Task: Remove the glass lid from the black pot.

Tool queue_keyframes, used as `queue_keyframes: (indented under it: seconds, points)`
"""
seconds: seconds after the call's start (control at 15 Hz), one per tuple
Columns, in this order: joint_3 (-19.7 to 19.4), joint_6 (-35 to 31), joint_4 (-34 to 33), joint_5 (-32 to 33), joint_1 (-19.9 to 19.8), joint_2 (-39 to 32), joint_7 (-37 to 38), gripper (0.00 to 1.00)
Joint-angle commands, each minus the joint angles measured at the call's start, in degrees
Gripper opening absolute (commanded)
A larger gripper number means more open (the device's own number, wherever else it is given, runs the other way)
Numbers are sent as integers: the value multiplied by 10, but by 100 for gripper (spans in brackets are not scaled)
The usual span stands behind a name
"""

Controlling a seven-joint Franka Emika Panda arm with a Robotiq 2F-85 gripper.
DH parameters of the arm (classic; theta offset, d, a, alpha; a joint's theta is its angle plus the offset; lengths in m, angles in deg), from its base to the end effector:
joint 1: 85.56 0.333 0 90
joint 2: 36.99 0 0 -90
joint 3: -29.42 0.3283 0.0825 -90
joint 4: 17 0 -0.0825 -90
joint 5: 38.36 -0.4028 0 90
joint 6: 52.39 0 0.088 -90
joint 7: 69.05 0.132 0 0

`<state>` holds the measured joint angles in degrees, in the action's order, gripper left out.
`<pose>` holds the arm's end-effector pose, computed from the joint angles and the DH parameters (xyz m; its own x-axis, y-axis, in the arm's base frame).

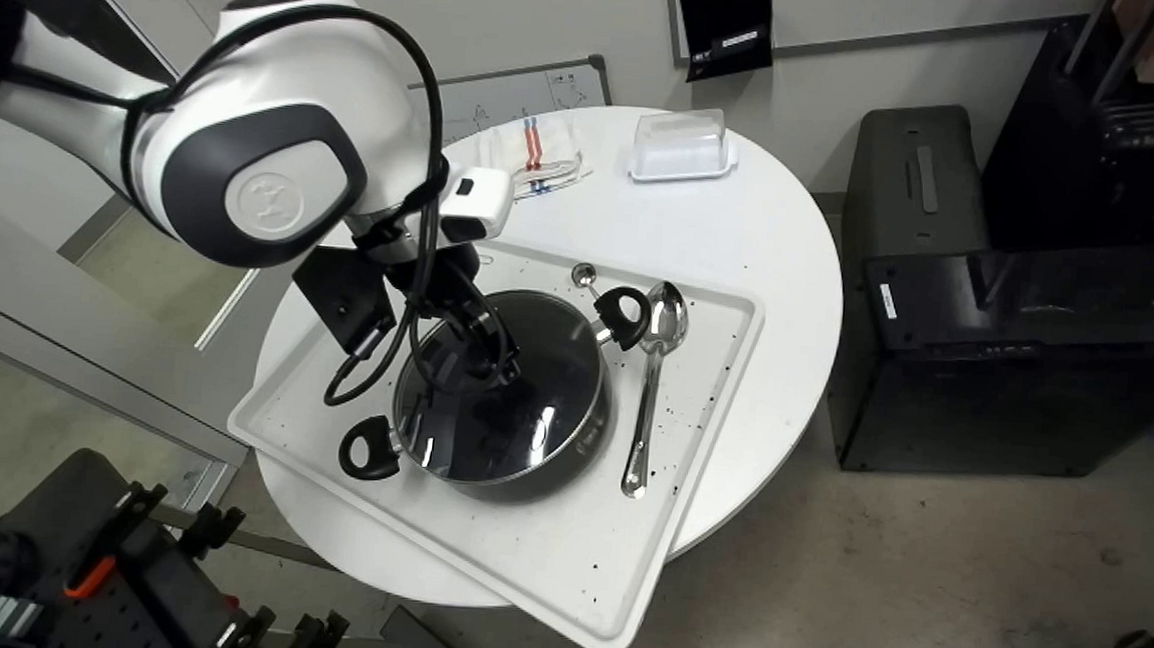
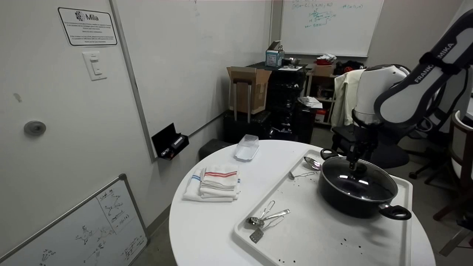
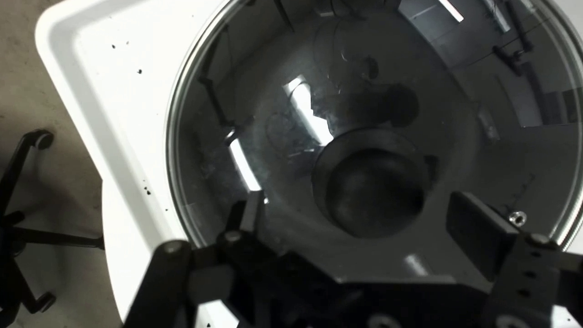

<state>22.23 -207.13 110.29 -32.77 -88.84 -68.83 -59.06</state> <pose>0.5327 -0.1025 0.0853 0.9660 -0.2512 -0.0615 -0.2434 -0.9633 0.1131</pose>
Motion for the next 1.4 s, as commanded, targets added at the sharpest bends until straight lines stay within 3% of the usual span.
queue_keyframes:
  seconds: [0.0, 0.13, 0.27, 0.67, 0.8, 1.33]
  points:
    - [-3, -17, -12, -14, 10, -19, 3, 100]
    - [-3, -18, -12, -16, 12, -21, 2, 99]
    - [-2, -18, -13, -18, 13, -23, 1, 74]
    - [-2, -21, -12, -24, 16, -19, 2, 31]
    - [-2, -21, -11, -26, 15, -16, 1, 26]
    - [-4, -18, 12, -25, 13, 15, -5, 25]
